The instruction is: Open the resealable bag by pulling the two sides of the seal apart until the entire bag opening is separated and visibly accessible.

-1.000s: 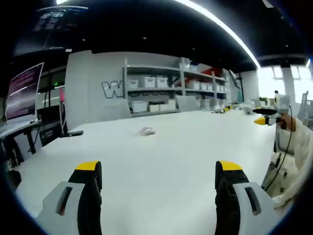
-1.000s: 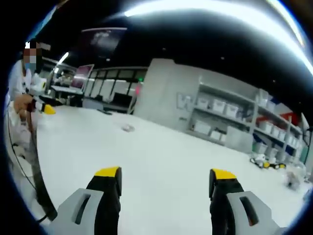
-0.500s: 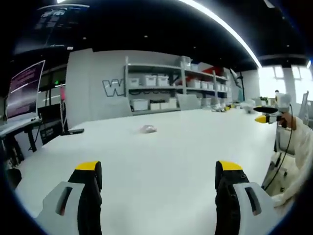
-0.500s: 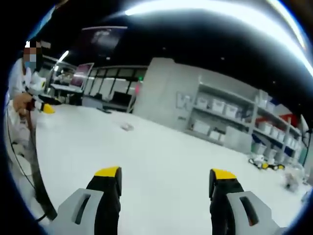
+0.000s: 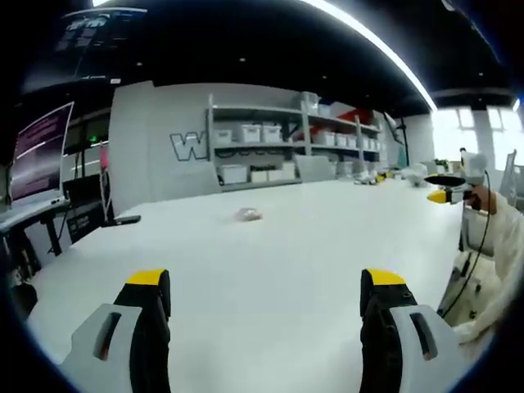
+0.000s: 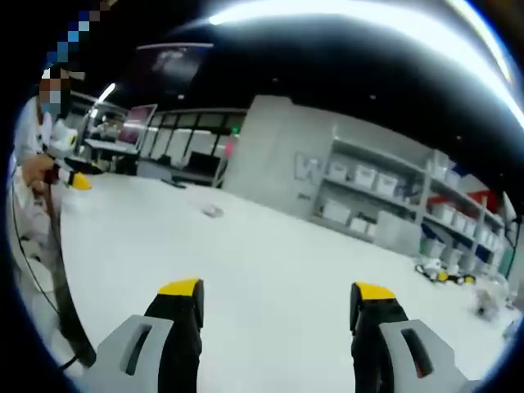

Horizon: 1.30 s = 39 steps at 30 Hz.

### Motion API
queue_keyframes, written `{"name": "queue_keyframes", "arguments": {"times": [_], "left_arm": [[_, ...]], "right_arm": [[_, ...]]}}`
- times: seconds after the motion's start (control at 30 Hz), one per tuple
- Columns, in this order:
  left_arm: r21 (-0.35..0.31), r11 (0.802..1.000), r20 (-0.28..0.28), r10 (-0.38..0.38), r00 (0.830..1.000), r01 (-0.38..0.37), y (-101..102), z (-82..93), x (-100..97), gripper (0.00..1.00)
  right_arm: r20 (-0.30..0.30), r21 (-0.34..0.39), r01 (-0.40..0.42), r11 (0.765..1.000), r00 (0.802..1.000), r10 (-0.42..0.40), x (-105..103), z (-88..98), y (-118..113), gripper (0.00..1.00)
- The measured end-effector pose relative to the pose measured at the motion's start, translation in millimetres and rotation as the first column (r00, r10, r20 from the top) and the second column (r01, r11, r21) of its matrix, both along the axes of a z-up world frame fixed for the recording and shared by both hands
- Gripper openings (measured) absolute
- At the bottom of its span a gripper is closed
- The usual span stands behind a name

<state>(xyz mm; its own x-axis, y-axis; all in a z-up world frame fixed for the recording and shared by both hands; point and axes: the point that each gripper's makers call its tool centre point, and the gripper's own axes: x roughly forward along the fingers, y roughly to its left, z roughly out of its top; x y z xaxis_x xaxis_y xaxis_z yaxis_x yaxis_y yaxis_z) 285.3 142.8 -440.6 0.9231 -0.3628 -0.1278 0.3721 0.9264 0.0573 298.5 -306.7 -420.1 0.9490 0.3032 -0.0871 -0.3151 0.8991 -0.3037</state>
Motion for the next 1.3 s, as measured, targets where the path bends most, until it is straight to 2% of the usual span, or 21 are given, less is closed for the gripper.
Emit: {"name": "queue_keyframes", "arguments": {"times": [1.3], "left_arm": [[0.009, 1.0, -0.017, -0.017, 1.0, 0.017, -4.3, -3.6, -2.2, 0.96]], "right_arm": [[-0.007, -0.058, -0.019, 0.998, 1.0, 0.019, 11.0, -5.9, 11.7, 0.72]]}}
